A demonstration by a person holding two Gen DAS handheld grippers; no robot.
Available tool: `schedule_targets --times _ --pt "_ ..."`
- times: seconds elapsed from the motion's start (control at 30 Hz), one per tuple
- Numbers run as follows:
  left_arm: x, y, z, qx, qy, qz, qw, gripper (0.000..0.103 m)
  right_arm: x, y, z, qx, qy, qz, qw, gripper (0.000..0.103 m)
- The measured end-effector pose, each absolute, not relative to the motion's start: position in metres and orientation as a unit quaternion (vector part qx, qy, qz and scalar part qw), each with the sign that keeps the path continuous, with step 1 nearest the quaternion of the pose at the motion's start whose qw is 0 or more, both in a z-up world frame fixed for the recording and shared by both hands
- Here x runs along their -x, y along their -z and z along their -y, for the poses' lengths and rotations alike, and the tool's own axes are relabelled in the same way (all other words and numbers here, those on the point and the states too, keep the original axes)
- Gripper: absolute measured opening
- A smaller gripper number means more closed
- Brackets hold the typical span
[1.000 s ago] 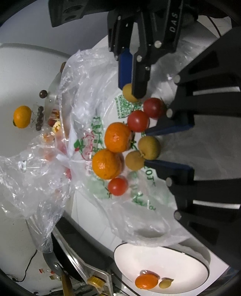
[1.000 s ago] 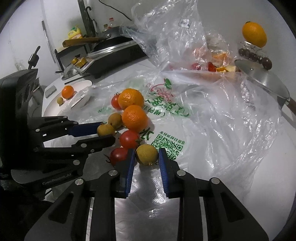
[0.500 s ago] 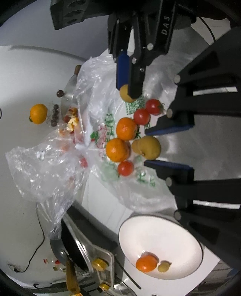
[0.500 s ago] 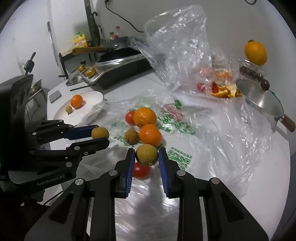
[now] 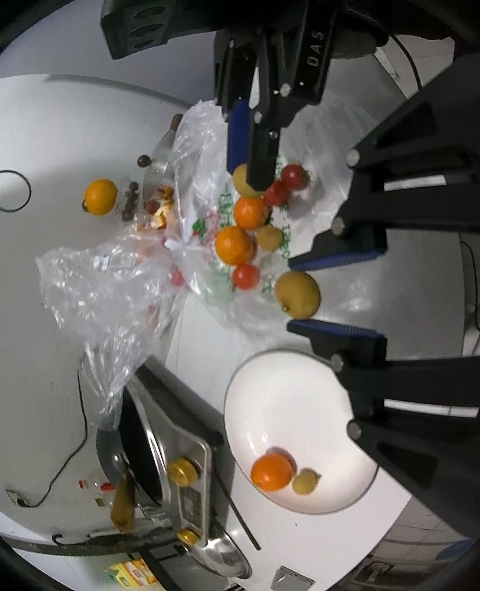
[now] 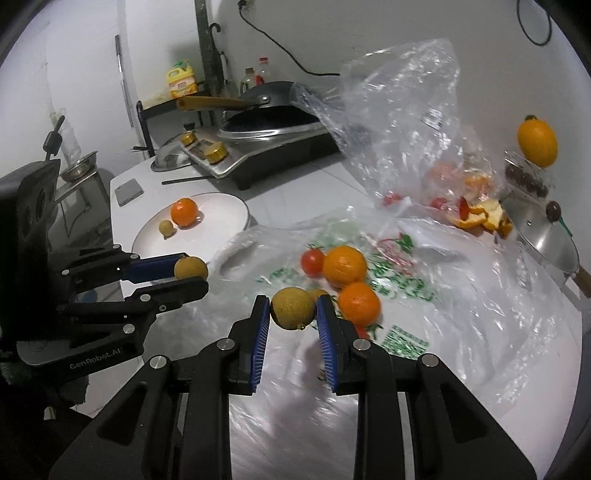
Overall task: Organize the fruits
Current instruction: 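Lift both held fruits and carry them over the white plate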
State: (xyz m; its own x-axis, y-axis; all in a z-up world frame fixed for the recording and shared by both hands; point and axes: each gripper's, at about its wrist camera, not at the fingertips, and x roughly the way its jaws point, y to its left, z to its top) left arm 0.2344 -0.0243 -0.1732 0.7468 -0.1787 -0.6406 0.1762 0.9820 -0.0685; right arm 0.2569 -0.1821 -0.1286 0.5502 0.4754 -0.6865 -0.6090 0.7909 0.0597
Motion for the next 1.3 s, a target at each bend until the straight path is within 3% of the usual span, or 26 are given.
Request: schedule_targets --times 1.3 --pt "-0.24 0.211 -0.103 0.028 -0.025 -0.364 0.931 0.028 -0.266 0.143 0.067 0.133 -0.366 -0.375 0.841 0.028"
